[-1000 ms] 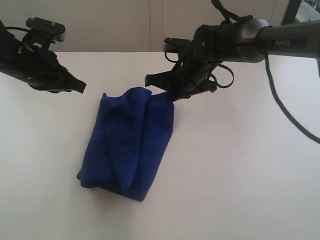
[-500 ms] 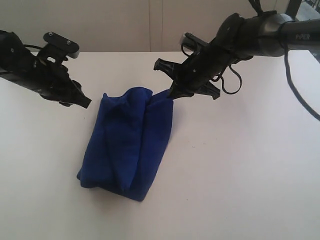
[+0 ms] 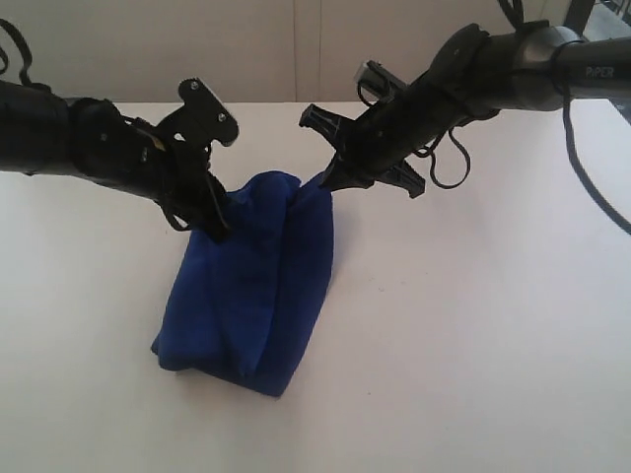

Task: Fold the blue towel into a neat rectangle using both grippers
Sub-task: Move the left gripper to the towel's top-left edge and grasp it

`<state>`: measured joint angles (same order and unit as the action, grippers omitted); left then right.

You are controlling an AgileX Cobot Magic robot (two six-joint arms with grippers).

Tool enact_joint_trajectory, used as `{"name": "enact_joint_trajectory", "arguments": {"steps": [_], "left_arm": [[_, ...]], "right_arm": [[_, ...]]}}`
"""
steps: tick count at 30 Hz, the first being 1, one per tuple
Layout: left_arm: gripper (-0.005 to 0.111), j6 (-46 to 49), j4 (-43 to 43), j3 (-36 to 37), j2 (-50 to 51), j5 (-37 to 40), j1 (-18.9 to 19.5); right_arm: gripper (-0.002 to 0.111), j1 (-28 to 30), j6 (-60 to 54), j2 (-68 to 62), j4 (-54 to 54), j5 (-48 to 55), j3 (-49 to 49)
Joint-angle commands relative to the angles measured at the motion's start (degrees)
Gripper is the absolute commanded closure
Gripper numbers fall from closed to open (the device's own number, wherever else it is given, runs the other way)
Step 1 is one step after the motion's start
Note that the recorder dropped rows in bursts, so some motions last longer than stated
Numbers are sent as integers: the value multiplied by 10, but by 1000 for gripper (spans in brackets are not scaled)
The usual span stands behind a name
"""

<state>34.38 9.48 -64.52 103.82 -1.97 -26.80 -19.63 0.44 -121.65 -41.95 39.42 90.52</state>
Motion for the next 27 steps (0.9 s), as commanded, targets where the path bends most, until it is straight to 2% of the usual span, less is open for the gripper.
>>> {"name": "enact_joint_trajectory", "arguments": {"steps": [1,6,13,20,27], "left_arm": [[57,3,-6,-2,16,-30,-12],[44,3,-6,-2,23,-42,-13],[44,4,-10,-2,46,-62,-13],[47,4,-10,-2,50,-140,-13],[49,2,-10,-2,68,-140,-13]], "right_arm": [[108,4,-15,1,-3,-1,-5],[108,4,-17,1,-2,-2,-5],[108,4,-17,1,0,-12,-5],[108,4,-33,1,0,-14,-5],[108,4,-33,1,0,-16,-5]]}}
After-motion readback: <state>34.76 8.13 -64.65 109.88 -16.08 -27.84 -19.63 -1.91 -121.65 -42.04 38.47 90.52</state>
